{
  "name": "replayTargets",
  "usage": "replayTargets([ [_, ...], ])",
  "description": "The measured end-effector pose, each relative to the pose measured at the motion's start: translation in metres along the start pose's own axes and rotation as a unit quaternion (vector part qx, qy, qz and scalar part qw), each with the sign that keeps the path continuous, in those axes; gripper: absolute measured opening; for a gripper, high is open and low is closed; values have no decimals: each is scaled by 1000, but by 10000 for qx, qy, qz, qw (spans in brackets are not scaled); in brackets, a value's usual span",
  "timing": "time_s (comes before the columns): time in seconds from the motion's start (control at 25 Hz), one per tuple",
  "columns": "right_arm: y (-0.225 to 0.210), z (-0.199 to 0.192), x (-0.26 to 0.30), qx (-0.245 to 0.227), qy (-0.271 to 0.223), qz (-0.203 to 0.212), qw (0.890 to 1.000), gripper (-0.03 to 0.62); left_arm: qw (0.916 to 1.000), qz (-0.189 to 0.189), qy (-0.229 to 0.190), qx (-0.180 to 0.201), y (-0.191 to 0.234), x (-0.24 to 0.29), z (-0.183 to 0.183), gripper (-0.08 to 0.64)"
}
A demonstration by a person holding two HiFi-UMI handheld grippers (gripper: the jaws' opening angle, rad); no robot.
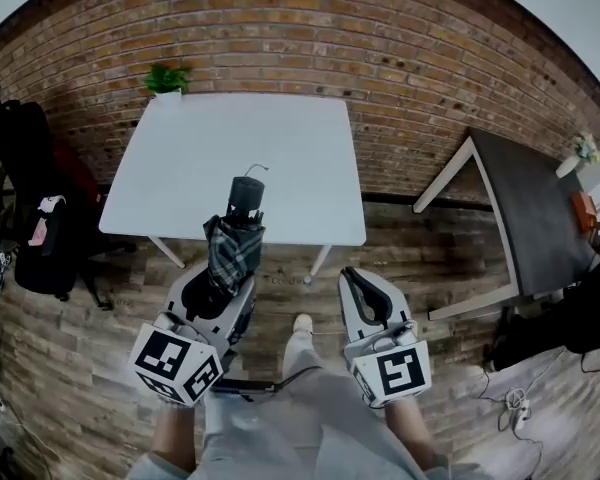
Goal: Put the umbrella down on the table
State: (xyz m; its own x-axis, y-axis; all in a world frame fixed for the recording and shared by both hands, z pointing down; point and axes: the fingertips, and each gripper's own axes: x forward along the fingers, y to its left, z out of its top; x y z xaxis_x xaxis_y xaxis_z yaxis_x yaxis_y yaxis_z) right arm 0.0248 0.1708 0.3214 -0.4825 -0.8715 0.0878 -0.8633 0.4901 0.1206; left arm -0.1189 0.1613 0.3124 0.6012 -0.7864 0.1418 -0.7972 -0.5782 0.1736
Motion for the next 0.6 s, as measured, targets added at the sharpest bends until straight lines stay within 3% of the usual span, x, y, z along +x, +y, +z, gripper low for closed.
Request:
replayTargets([
  [0.2, -27, -9, 38, -3, -71, 189, 9998, 49, 9998, 143, -92, 57, 17, 37, 5, 207],
  [0.44, -92, -12, 109, 29, 62, 451, 9990, 49, 9993, 366, -51, -52, 50, 118, 25, 207],
  [0.6, -131, -8, 151, -54, -166, 537, 9984, 49, 9991, 392, -127, -131, 67, 164, 34, 207],
])
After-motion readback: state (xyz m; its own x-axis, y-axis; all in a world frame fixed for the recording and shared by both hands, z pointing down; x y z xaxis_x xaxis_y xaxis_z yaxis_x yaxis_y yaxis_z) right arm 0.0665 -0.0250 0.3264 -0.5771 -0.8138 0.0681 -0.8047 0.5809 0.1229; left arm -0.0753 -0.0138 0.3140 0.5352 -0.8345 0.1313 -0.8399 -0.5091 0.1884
